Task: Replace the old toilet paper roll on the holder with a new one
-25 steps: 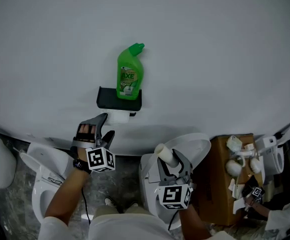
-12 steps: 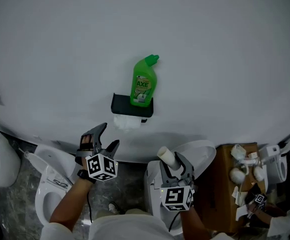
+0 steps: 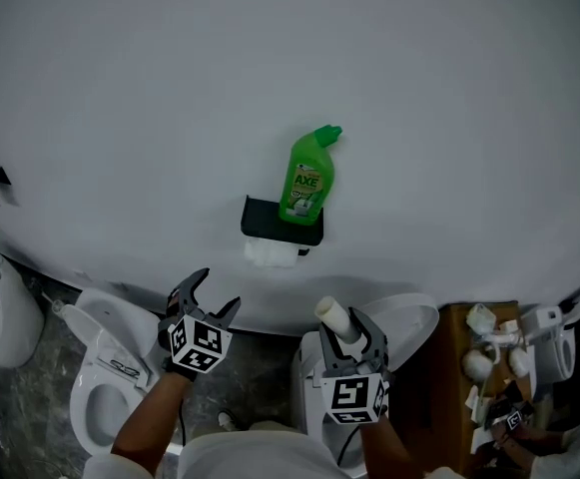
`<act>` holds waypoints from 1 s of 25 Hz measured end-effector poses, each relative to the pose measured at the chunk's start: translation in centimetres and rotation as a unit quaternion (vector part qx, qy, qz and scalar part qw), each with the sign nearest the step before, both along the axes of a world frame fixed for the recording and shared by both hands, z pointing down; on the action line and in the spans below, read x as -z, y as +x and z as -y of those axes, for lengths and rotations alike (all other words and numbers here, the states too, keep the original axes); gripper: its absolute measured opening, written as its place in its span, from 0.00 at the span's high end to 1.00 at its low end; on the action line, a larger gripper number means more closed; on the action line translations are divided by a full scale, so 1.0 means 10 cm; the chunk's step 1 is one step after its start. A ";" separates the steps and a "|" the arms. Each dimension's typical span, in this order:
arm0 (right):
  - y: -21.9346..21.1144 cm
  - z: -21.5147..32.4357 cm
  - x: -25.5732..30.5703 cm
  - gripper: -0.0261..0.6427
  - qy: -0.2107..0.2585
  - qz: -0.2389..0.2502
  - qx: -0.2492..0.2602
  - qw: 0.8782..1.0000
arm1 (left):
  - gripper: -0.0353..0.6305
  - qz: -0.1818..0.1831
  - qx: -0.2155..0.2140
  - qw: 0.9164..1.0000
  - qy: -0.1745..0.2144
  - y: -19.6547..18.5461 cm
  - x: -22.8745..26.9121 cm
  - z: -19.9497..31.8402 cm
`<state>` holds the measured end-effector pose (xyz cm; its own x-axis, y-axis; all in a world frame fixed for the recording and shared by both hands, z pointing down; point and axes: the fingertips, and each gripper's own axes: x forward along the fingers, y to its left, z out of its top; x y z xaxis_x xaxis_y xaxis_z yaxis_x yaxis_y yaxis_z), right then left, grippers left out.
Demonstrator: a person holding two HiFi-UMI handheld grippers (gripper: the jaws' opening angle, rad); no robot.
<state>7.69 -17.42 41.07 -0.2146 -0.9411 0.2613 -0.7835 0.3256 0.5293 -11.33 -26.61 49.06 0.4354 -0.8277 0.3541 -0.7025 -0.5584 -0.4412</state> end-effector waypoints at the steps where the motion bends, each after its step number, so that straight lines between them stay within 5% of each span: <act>1: -0.01 0.01 0.00 0.64 -0.001 0.003 0.001 1.000 | 0.39 -0.015 0.004 1.000 -0.004 -0.02 0.00 0.00; 8: -0.03 0.02 0.00 0.65 -0.013 0.038 0.007 0.999 | 0.46 -0.118 0.029 0.992 -0.026 -0.16 0.03 -0.03; 18: -0.05 0.06 -0.06 0.65 -0.048 0.100 0.025 0.994 | 0.89 -0.194 0.042 0.979 -0.052 -0.30 0.06 -0.14; 25: -0.06 0.14 0.02 0.66 -0.056 0.144 0.031 0.988 | 0.94 -0.242 0.045 0.969 -0.035 -0.46 0.35 -0.19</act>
